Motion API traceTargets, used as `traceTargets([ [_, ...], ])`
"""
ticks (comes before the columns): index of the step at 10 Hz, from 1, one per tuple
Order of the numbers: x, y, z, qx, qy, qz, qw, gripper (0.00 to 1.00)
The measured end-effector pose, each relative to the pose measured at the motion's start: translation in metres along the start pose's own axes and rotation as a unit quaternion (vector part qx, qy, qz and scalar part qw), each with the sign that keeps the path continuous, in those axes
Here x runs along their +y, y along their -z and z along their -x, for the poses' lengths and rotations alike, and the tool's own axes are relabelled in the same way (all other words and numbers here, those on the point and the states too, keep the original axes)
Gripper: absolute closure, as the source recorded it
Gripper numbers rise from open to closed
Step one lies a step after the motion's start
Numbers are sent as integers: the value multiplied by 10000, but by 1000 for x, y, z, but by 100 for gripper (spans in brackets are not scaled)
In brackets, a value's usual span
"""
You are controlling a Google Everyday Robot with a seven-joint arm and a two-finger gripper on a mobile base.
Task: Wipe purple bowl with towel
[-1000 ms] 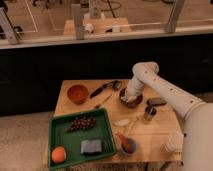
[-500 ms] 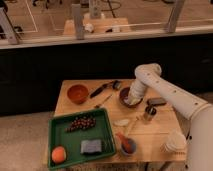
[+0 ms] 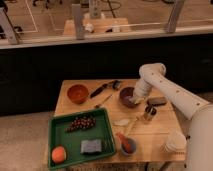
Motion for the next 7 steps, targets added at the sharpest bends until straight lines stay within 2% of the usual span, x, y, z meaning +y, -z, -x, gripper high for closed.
traceTargets([
  [3, -23, -9, -8, 63, -96, -64, 9999, 94],
  [7, -48, -21, -3, 84, -150, -134, 9998, 94],
])
